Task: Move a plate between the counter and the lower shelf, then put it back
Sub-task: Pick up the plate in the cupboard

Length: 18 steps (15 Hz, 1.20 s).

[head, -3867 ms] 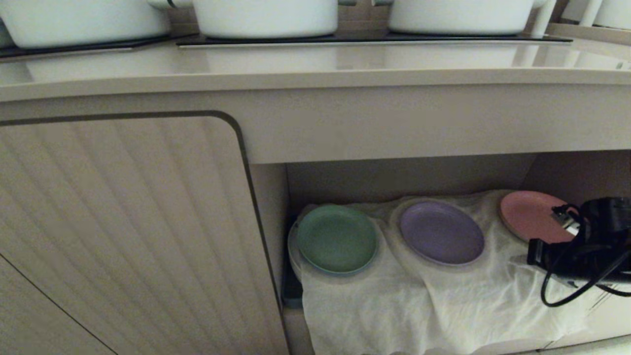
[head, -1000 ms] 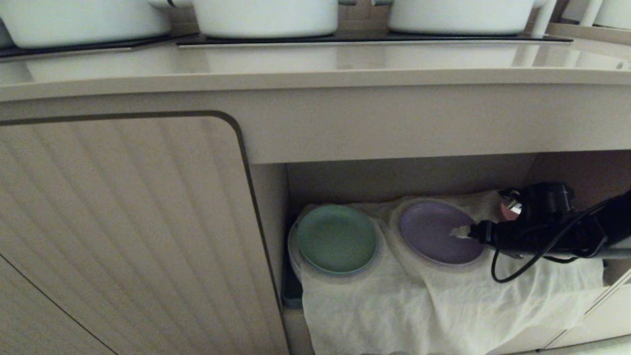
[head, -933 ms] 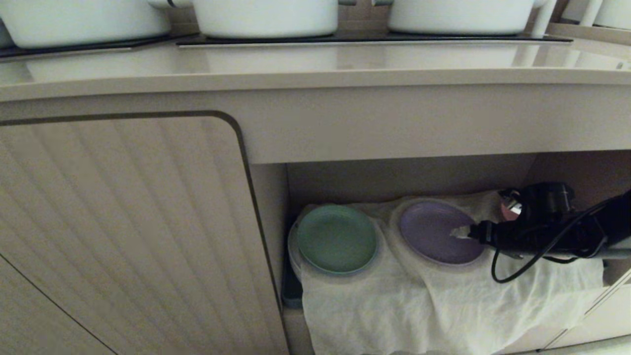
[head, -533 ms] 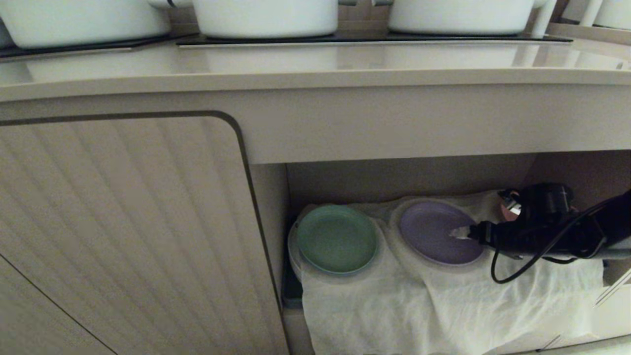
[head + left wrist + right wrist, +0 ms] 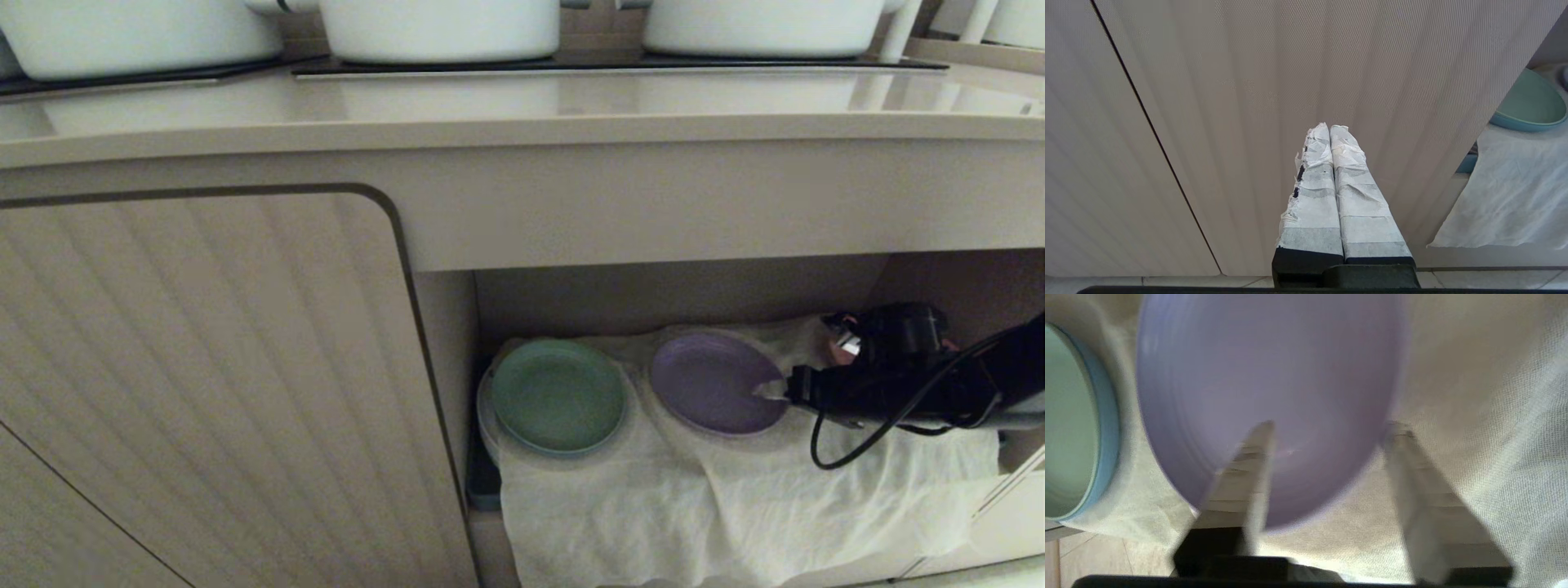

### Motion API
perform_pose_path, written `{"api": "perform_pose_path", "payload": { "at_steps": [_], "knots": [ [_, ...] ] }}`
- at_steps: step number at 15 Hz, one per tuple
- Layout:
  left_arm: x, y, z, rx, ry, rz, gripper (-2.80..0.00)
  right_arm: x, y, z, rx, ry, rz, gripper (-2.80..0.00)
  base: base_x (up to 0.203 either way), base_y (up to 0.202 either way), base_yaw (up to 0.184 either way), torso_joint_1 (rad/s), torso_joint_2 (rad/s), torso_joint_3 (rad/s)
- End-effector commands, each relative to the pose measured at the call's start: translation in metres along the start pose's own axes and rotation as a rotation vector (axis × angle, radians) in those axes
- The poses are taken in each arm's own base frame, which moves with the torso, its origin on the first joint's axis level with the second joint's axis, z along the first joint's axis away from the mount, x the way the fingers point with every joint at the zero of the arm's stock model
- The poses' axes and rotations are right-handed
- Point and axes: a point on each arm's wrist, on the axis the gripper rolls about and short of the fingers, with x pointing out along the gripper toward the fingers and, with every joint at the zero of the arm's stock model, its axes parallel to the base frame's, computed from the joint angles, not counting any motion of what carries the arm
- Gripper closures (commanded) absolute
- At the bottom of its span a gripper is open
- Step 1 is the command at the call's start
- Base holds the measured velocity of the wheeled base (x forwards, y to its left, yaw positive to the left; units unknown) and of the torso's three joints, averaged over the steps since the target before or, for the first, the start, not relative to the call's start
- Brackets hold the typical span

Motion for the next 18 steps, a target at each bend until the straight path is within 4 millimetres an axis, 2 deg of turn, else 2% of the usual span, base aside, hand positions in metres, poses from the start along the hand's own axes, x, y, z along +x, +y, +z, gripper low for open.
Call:
{"api": "perform_pose_path", "payload": {
  "at_steps": [1, 12, 18],
  "knots": [
    [0.000, 0.000, 0.000, -0.001, 0.000, 0.001, 0.00, 0.000, 0.000, 0.000, 0.000, 0.000, 0.005, 0.00, 0.000, 0.000, 0.000, 0.000, 0.00, 0.000],
    [0.000, 0.000, 0.000, -0.001, -0.002, 0.001, 0.00, -0.002, 0.001, -0.005, 0.001, 0.001, 0.003, 0.00, 0.000, 0.000, 0.000, 0.000, 0.00, 0.000],
    [0.000, 0.000, 0.000, -0.001, -0.002, 0.001, 0.00, -0.014, 0.003, -0.015, 0.007, 0.018, 0.004, 0.00, 0.000, 0.000, 0.000, 0.000, 0.00, 0.000]
  ]
}}
